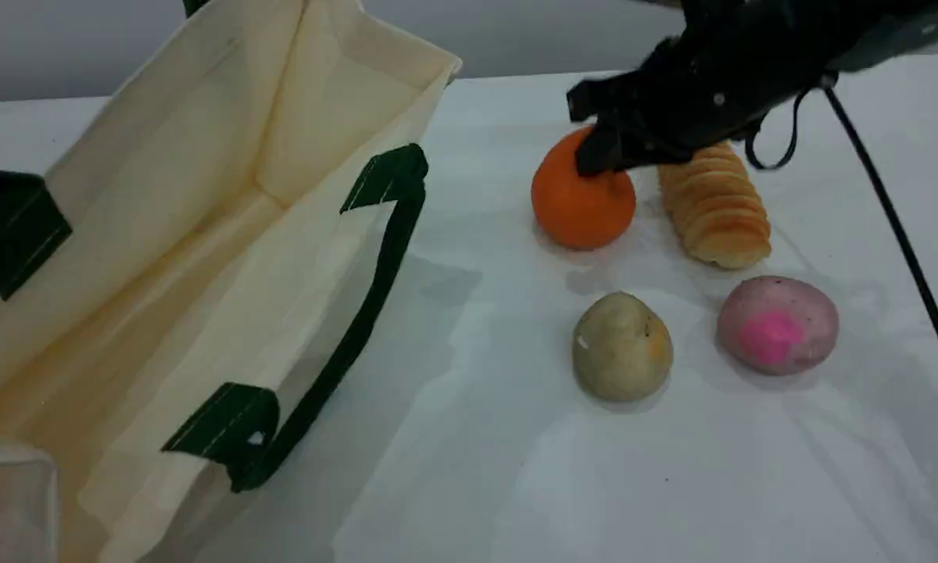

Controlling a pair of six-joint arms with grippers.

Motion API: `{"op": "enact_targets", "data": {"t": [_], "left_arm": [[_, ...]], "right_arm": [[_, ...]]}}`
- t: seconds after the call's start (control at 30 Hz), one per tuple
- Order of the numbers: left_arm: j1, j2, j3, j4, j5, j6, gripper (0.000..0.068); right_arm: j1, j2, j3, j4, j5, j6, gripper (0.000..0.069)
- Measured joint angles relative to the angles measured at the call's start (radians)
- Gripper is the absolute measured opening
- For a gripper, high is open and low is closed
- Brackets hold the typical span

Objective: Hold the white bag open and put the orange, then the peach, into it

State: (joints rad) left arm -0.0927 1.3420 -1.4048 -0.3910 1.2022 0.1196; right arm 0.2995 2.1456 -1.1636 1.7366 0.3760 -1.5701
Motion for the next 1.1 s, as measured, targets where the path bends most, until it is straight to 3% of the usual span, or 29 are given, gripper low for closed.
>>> {"op": "enact_targets", "data": {"t": [0.2,0.4,0.63,0.77,0.9,1.1], "left_arm": [[0.000,0.000,0.000,0.004,-0.004,0.005,0.0059],[0.000,0.000,0.000,0.005,-0.007,0.029,0.0059],[0.000,0.000,0.000,0.006,-0.011,0.032,0.0059],[0.000,0.000,0.000,0.006,-0.011,0.042,0.0059],[0.000,0.000,-0.001,0.000,-0.032,0.049,0.0059],[0.000,0.001,-0.003,-0.026,-0.039,0.049,0.0059]], "right_arm": [[-0.002,-0.136,0.001,-0.192,0.009,0.048,0.0041],[-0.003,-0.293,0.001,-0.513,0.089,0.322,0.0041],[-0.003,-0.473,0.001,-0.798,0.272,0.592,0.0041],[0.001,-0.545,0.001,-0.806,0.415,0.628,0.0041],[0.036,-0.556,0.001,-0.695,0.540,0.625,0.0041],[0.193,-0.549,0.001,-0.629,0.526,0.625,0.0041]]}}
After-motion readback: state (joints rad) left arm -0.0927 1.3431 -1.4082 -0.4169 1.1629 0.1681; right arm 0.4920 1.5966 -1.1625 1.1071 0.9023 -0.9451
